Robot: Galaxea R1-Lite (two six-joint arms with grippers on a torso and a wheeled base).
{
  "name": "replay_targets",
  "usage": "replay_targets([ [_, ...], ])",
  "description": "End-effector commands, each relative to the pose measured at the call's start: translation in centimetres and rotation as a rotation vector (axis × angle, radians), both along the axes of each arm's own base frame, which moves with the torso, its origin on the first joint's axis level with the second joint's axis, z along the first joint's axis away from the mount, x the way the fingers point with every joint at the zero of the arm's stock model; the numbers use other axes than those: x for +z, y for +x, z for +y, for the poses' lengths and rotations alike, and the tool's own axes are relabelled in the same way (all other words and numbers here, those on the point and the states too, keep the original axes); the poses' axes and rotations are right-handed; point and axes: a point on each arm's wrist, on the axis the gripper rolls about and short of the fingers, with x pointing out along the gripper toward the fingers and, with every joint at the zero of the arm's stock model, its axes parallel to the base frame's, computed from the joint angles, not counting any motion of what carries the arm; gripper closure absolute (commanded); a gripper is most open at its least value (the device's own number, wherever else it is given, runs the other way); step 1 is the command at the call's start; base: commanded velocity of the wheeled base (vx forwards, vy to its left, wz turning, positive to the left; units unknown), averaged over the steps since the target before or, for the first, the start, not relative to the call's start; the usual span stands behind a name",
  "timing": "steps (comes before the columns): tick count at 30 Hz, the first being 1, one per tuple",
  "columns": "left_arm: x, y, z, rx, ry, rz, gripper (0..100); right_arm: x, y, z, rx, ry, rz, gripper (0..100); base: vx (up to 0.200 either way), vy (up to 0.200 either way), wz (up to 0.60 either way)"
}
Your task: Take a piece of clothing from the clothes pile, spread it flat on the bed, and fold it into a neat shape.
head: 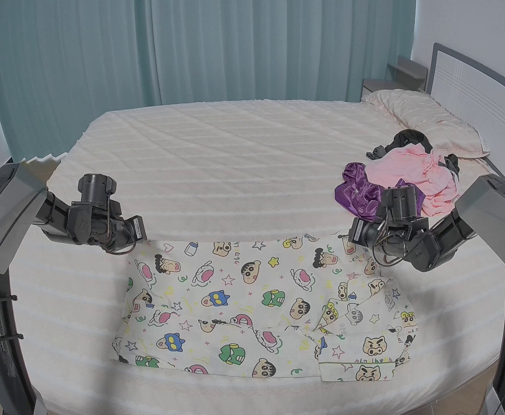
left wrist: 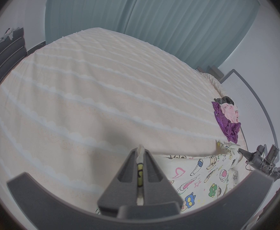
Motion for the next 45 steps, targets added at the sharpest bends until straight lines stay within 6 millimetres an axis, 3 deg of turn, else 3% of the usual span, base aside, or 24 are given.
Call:
replay_targets([
  [1, 0.8, -1.0, 0.5, 0.008, 0.001, 0.0, 100, 0.6, -2.5, 0.2, 0.03, 0.003, -0.021, 100, 0.0, 0.0, 0.0],
  [8, 0.8, -3.2, 1.0, -0.033, 0.048, 0.027, 100, 0.5, -6.2, 0.0, 0.058, -0.001, -0.007, 100, 0.0, 0.0, 0.0],
  [19, 0.3, -7.5, 0.8, -0.121, 0.05, 0.086, 100, -1.9, -11.0, -0.3, 0.094, -0.016, 0.035, 100, 0.0, 0.0, 0.0],
  [30, -2.4, -10.4, 0.8, -0.158, 0.082, 0.124, 100, -4.4, -16.1, -1.0, 0.127, -0.029, 0.111, 100, 0.0, 0.0, 0.0],
  [44, -4.4, -12.1, 0.6, -0.193, 0.048, 0.2, 100, -7.0, -18.8, -1.9, 0.116, -0.027, 0.17, 100, 0.0, 0.0, 0.0],
  [45, -4.6, -12.3, 0.6, -0.193, 0.047, 0.21, 0, -7.3, -19.2, -2.0, 0.115, -0.026, 0.179, 100, 0.0, 0.0, 0.0],
])
